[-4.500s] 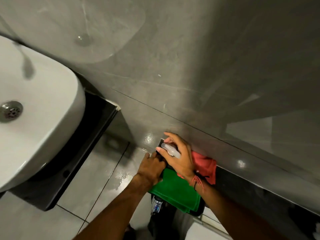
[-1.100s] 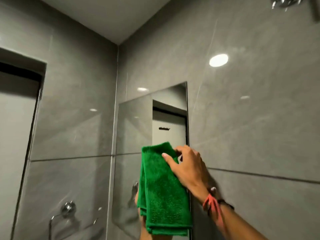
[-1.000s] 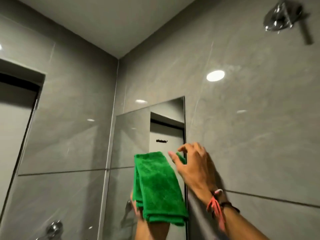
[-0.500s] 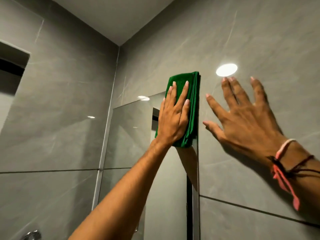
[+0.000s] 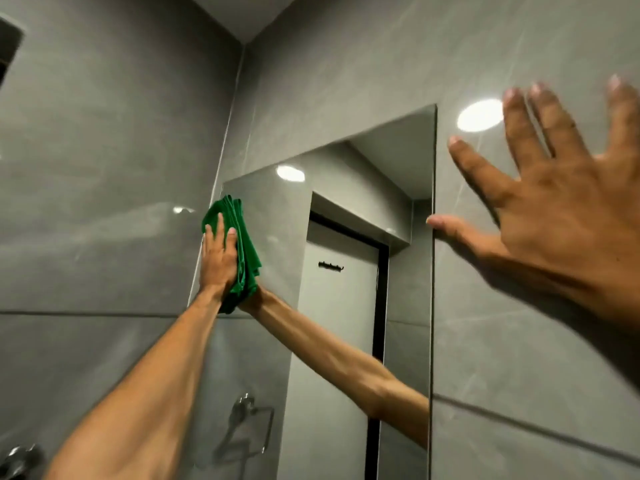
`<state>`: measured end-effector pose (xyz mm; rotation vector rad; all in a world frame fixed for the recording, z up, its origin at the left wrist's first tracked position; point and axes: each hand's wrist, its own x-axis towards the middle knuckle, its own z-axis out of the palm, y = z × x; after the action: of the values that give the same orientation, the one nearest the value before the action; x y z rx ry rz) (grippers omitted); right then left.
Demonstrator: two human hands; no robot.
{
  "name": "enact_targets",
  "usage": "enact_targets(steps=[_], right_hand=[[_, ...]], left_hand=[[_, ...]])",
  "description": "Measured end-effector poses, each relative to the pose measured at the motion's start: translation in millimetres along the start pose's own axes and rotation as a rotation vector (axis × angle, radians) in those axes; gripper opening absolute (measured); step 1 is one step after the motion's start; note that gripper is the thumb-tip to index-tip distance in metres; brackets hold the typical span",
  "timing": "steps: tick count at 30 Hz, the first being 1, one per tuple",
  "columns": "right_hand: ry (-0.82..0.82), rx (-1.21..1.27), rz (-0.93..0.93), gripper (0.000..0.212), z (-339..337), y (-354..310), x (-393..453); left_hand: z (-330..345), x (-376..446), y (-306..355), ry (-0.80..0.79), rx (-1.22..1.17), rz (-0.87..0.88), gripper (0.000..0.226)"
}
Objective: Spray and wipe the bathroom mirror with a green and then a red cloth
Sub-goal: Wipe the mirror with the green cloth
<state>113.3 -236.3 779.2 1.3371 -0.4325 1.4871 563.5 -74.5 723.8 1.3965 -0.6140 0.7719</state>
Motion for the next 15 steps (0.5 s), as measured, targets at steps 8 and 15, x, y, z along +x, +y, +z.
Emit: enact_targets(steps=[8, 15], right_hand=[[-0.092, 0.135, 0.038, 0.092, 16.5, -10.9, -16.0], [-0.251, 0.252, 0.046, 0.09, -35.8, -3.6, -7.8]], left_hand=[[-28.8, -221.5, -101.0, 0.016, -0.002, -0.502, 0.057], [-22.3, -420.2, -23.5, 0.022, -0.058, -0.686, 0.056]])
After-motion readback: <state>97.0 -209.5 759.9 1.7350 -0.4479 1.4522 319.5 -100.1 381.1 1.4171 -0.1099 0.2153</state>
